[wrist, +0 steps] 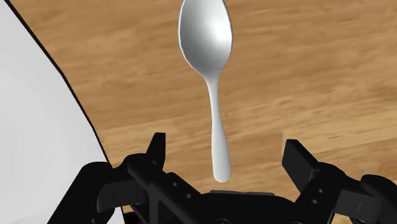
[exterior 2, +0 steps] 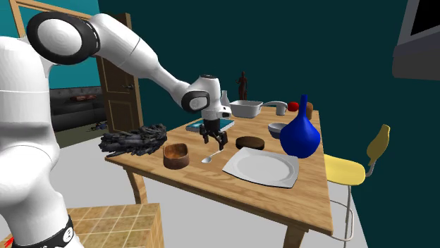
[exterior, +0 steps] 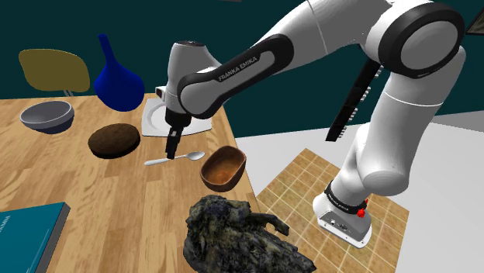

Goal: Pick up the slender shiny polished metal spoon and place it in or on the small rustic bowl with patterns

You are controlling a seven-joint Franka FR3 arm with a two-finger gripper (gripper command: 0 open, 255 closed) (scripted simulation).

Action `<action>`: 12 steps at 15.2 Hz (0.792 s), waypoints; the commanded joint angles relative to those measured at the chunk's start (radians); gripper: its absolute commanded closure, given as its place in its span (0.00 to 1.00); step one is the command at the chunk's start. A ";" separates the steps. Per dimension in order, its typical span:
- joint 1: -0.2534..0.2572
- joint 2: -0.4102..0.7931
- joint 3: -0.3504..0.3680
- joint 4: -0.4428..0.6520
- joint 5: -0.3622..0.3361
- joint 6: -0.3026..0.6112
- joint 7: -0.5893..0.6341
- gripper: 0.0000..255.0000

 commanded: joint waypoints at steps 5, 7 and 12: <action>0.012 0.065 0.005 0.004 -0.007 0.066 0.002 0.00; 0.015 0.082 0.005 0.004 -0.009 0.083 0.003 0.00; 0.015 0.082 0.005 0.004 -0.009 0.083 0.003 0.00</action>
